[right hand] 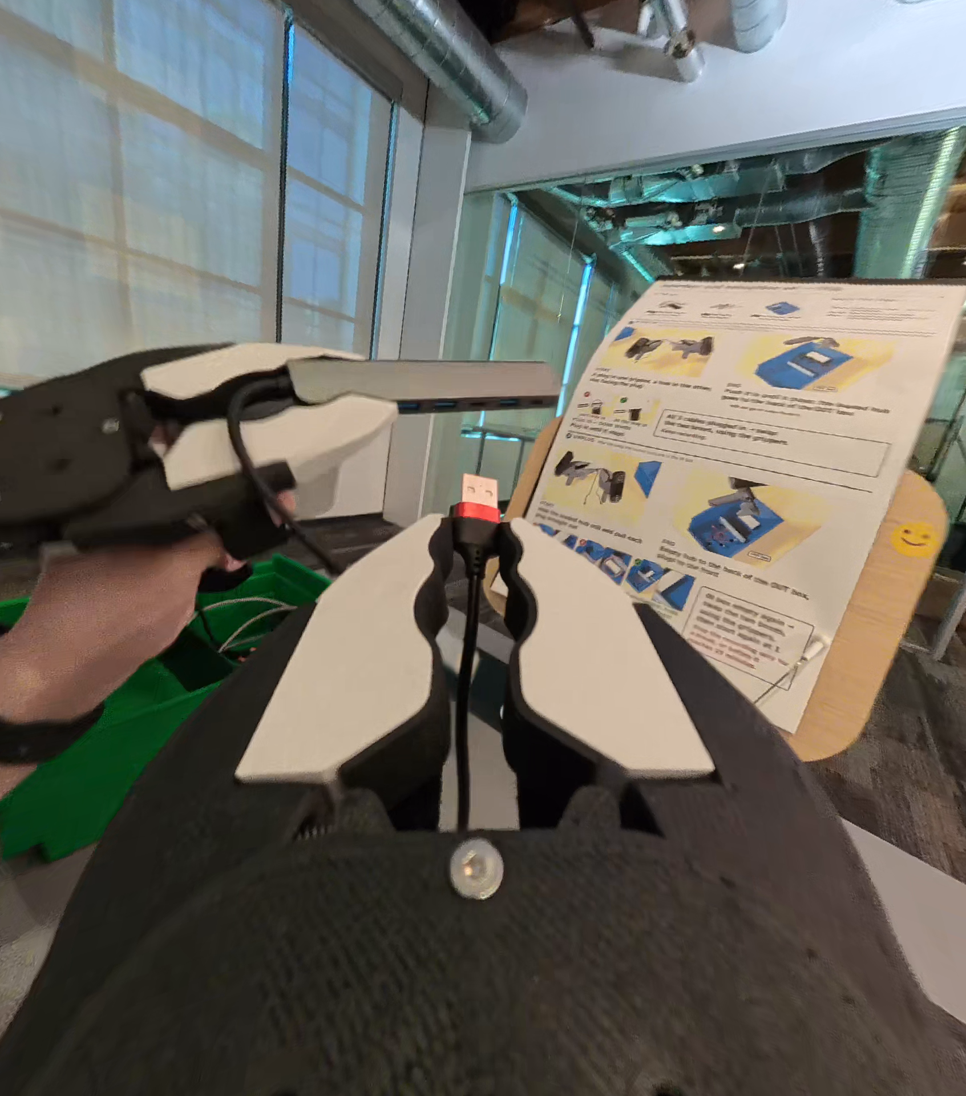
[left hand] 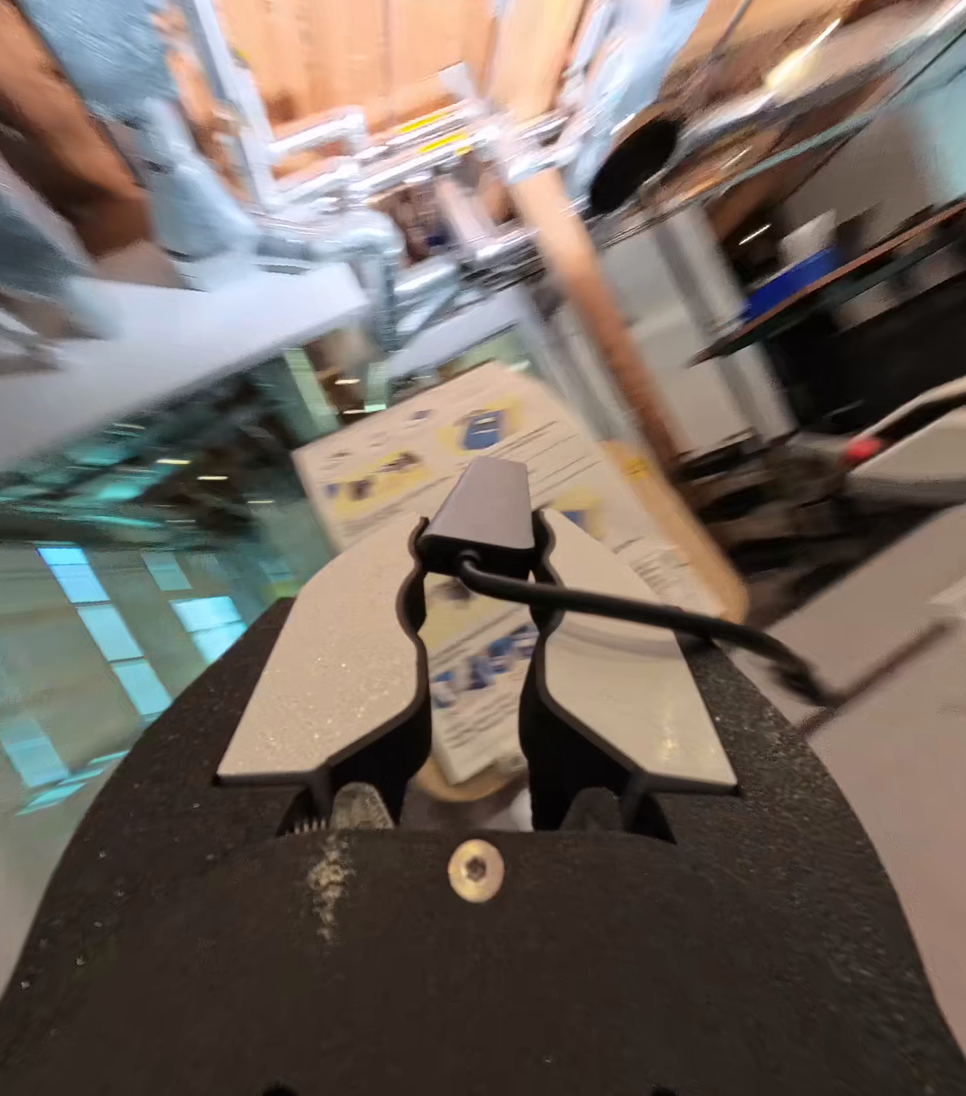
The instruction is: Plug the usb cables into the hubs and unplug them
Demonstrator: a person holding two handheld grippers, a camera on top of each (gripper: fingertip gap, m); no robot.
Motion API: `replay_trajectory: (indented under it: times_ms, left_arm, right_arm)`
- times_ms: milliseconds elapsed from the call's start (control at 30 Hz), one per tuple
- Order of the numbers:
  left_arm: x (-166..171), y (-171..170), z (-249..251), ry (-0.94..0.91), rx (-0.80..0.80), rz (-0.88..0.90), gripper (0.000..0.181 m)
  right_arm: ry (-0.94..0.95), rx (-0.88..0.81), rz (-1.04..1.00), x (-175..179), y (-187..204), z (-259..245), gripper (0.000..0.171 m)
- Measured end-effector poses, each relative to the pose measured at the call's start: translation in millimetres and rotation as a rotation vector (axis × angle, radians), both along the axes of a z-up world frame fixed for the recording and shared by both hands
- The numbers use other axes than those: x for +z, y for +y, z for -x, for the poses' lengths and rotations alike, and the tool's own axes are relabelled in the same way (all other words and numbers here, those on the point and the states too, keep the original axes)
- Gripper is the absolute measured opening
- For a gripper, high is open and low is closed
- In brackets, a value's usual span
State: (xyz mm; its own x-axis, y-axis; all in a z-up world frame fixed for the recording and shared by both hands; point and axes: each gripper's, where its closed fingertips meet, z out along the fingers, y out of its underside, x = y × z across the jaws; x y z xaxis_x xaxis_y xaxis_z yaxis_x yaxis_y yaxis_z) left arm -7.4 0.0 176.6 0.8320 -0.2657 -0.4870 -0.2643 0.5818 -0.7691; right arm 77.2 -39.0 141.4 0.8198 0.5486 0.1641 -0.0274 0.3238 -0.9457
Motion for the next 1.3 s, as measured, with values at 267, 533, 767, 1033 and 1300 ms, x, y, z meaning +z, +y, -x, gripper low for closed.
replay_trajectory:
  times_ms: [267, 533, 767, 1033, 1300]
  left_arm:
    - [14.7, -29.2, -5.4, -0.005, -0.264, 0.124, 0.032]
    - [13.1, -41.5, -15.5, 0.006, -0.404, 0.231, 0.031]
    - [7.5, -40.0, -19.9, 0.026, -0.458, 0.283, 0.031]
    - [0.9, -35.5, -23.5, 0.020, -0.488, 0.338, 0.031]
    - [-2.7, -43.6, -34.5, 0.050, -0.532, 0.353, 0.031]
  right_arm:
    - [-0.101, 0.025, -0.026, 34.6, -2.1, -41.3, 0.016]
    - [-0.441, -0.126, -0.077, 24.1, 7.8, -174.6, 0.016]
    - [-0.738, -0.117, 0.156, -102.7, 13.4, -234.0, 0.016]
    - [-0.707, 0.128, 0.451, -184.5, -29.9, -231.5, 0.015]
    - [-0.807, 0.035, 0.697, -228.3, -27.3, -266.4, 0.039]
